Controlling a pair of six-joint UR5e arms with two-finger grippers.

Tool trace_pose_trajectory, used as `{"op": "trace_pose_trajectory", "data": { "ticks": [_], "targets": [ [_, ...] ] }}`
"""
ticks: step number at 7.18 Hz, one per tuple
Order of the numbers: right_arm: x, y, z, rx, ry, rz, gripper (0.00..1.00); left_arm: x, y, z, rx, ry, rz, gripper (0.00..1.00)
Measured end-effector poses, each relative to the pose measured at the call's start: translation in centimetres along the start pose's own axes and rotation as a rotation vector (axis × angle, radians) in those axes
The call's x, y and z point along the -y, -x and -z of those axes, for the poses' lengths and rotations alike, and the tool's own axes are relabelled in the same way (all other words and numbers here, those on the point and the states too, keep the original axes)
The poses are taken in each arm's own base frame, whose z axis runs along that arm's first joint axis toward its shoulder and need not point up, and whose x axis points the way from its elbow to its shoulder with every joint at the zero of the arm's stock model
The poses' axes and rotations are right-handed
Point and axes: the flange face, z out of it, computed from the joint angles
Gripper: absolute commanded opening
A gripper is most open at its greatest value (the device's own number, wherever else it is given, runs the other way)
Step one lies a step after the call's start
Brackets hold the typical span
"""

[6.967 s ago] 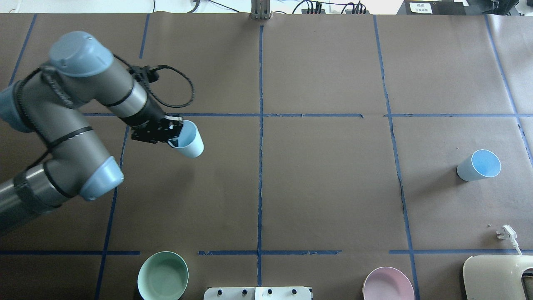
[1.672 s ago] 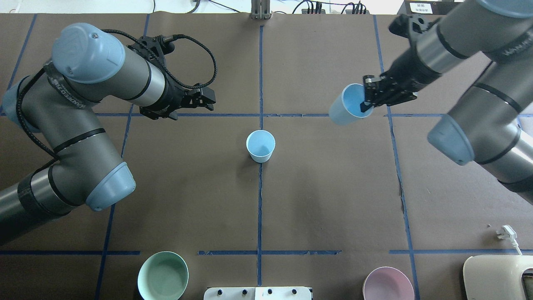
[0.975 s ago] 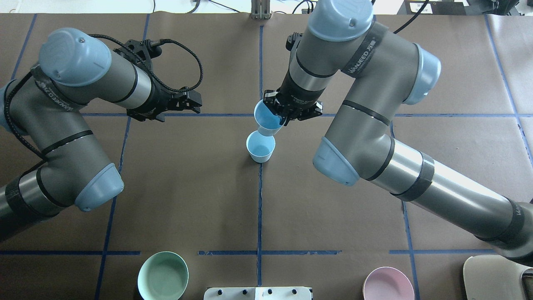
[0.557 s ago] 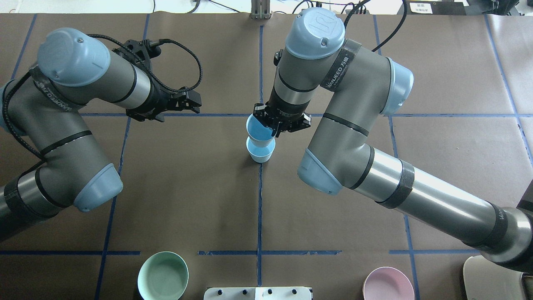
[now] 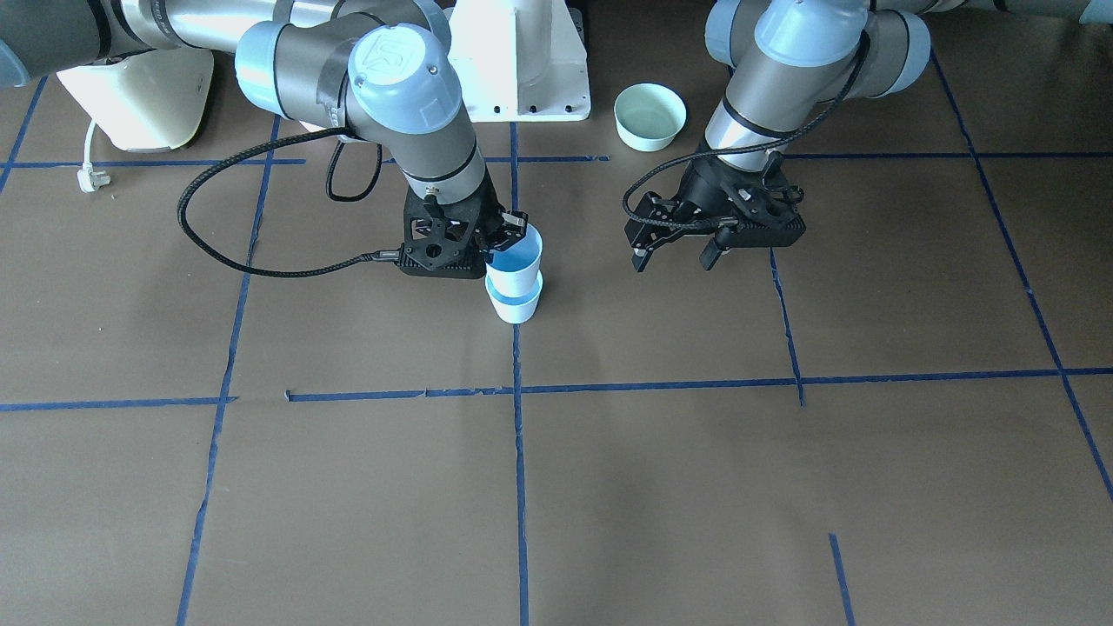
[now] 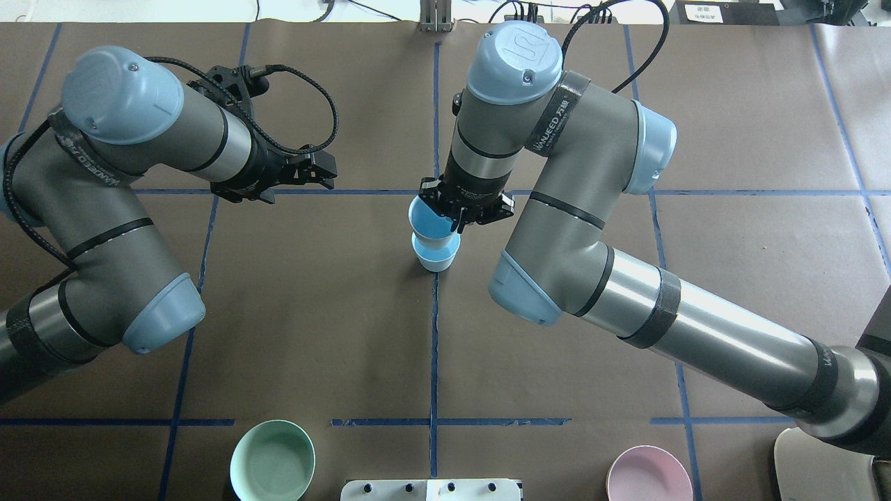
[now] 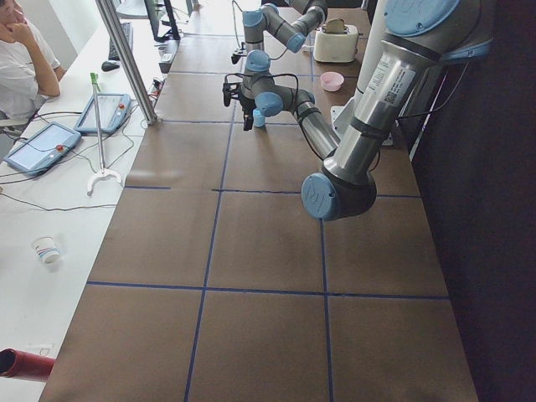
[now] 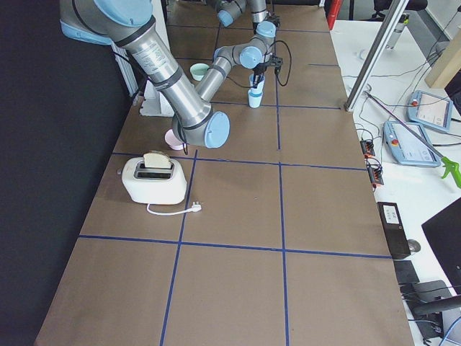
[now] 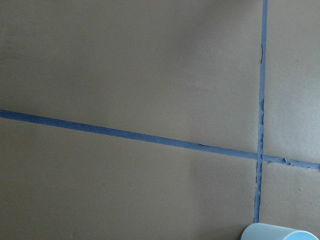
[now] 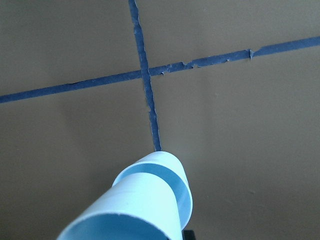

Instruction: Stack blue cups with both arms

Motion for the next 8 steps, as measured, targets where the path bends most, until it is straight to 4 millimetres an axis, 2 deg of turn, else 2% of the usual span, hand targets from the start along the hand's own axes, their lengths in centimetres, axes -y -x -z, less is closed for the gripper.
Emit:
{"op": "trace_pose_trajectory", "data": {
  "ticks": [1, 2, 4, 5, 6, 8],
  "targets": [
    [0.1, 0.3, -0.1, -0.002, 0.001, 0.002, 0.42, 0.0, 0.0, 0.0, 0.0, 0.0, 0.0, 1.0],
    [0.3, 0.3, -0.4, -0.007, 0.003, 0.002, 0.99, 0.0, 0.0, 0.0, 0.0, 0.0, 0.0, 1.0],
    [0.5, 0.4, -0.4, -0.012, -0.007, -0.003, 1.0, 0.9, 1.1, 0.4, 0.006, 0.004, -0.006, 1.0],
    [1.1, -0.8, 0.6, -0.003, -0.021, -0.009, 1.0, 2.5, 4.1, 0.9, 0.024, 0.032, -0.044, 1.0],
    [2.5, -5.2, 2.0, -0.001, -0.038, 0.001, 1.0, 4.7, 9.2, 1.7, 0.057, 0.056, -0.108, 1.0],
    [6.9, -19.5, 5.8, -0.02, -0.05, 0.123, 1.0, 9.0, 21.0, 4.6, 0.115, 0.094, -0.262, 1.0]
  ]
}}
